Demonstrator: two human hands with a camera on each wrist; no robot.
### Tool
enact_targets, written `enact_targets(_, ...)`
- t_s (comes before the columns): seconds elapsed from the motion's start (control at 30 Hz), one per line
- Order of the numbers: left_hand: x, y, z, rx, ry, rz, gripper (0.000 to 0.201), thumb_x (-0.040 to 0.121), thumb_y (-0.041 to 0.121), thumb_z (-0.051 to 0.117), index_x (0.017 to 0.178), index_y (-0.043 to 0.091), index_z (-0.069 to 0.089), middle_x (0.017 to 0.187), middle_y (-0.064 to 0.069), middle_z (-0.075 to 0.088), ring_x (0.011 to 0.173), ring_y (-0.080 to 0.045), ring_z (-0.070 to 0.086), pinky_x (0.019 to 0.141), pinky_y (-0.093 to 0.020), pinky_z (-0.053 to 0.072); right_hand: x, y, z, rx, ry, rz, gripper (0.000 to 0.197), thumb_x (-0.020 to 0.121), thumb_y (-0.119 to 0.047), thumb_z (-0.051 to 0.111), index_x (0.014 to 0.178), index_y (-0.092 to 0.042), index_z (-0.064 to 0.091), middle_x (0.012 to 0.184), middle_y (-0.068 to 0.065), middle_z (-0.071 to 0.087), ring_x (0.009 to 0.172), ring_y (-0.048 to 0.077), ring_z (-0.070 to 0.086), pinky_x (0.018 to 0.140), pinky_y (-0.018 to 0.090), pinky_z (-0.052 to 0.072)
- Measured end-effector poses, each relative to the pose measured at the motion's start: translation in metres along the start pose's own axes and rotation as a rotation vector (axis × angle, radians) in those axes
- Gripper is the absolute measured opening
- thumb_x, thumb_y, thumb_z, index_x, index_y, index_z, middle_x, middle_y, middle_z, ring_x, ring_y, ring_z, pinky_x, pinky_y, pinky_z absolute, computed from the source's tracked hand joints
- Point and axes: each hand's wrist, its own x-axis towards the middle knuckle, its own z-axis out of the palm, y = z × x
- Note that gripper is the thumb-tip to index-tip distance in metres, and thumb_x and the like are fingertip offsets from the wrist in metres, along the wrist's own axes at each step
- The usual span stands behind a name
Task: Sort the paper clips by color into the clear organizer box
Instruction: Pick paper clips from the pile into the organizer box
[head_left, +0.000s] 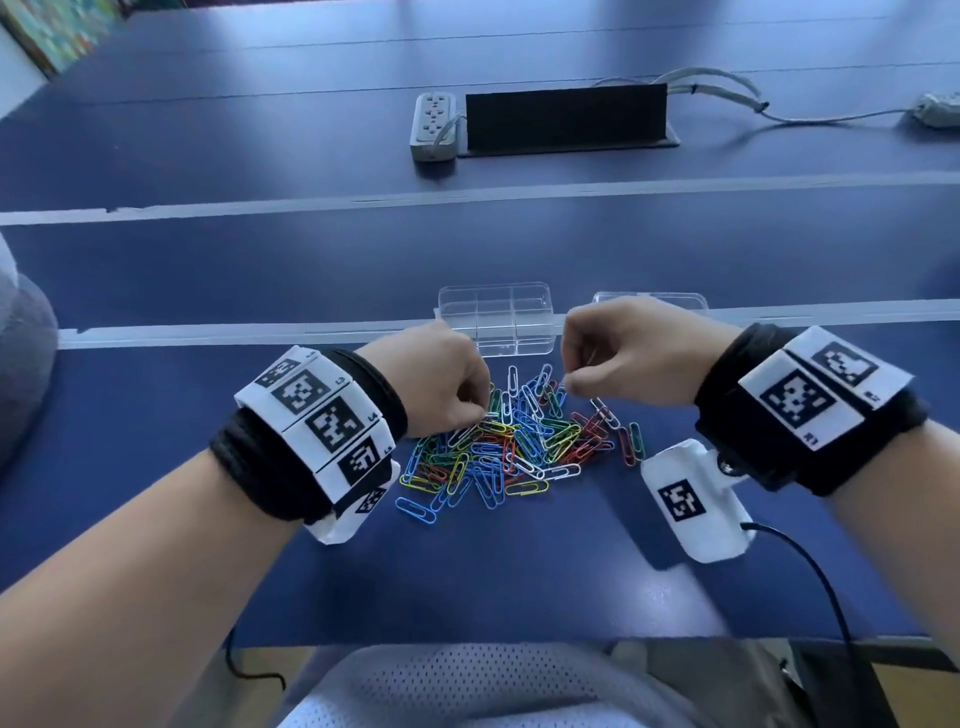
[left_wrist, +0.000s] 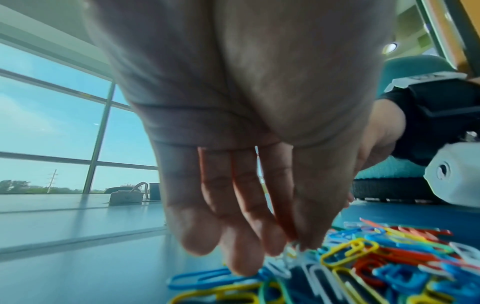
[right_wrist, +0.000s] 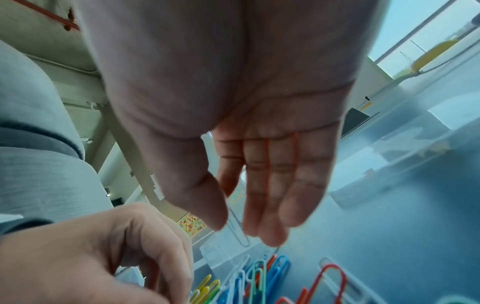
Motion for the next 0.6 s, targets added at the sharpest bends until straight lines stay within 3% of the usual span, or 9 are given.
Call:
enact_targets(0.17,-0.002,-0.003,0.0,-0.153,0.088,-0.004,0.01,0.081,0.023,0.062,0.082,0.02,0.071,0.075,0.003,0.072,0.064,-0.008,0.058,0.063,-0.016,0.046,0.002,0.004,0.005,0.175,0.033,0.087,0.023,0.079,-0.01,0.053,0.067,-0.028,0.063,0.067,0.001,0.067,0.067,0.017,0.065,0.082,0.04,0.056)
enact_targets(0.3,-0.004,-0.007,0.002,-0.28,0.097,-0.022,0.009,0.082,0.02,0.063,0.087,0.027,0.068,0.064,0.011,0.063,0.052,0.008,0.053,0.054,-0.002,0.039,0.006,0.0,0.009,0.35,0.06,0.23,0.031,0.085,-0.008,0.047,0.063,-0.022,0.064,0.065,0.006,0.066,0.076,0.024,0.069,0.088,0.039,0.057)
enact_targets(0.4,-0.006,-0.01,0.002,-0.307,0.113,-0.049,0.014,0.082,0.017,0.061,0.085,0.03,0.068,0.061,0.012,0.061,0.051,0.007,0.053,0.052,0.0,0.039,0.01,-0.006,0.011,0.36,0.107,0.242,0.026,0.083,-0.007,0.051,0.06,-0.017,0.057,0.06,0.004,0.063,0.069,0.026,0.069,0.082,0.041,0.059)
enact_targets(0.47,-0.009,-0.011,0.001,-0.311,0.123,-0.077,0.014,0.078,0.013,0.059,0.077,0.024,0.068,0.061,0.008,0.062,0.049,0.001,0.053,0.049,-0.003,0.04,0.012,-0.008,0.012,0.254,0.142,0.205,0.025,0.079,-0.005,0.051,0.057,-0.019,0.053,0.052,-0.003,0.061,0.061,0.021,0.066,0.073,0.035,0.059)
enact_targets(0.53,-0.012,-0.01,-0.002,-0.284,0.124,-0.095,0.012,0.077,0.012,0.056,0.074,0.019,0.064,0.06,0.008,0.058,0.049,-0.001,0.05,0.049,-0.007,0.039,0.013,-0.011,0.012,0.151,0.158,0.174,0.028,0.076,-0.003,0.047,0.055,-0.02,0.052,0.041,-0.008,0.056,0.054,0.012,0.055,0.062,0.024,0.05)
enact_targets(0.6,-0.013,-0.009,-0.002,-0.249,0.127,-0.116,0.016,0.08,0.01,0.051,0.067,0.019,0.055,0.059,0.009,0.051,0.053,-0.004,0.045,0.051,-0.014,0.037,0.013,-0.014,0.01,0.087,0.148,0.16,0.032,0.076,0.0,0.042,0.054,-0.022,0.052,0.045,-0.008,0.053,0.055,0.008,0.048,0.06,0.022,0.042)
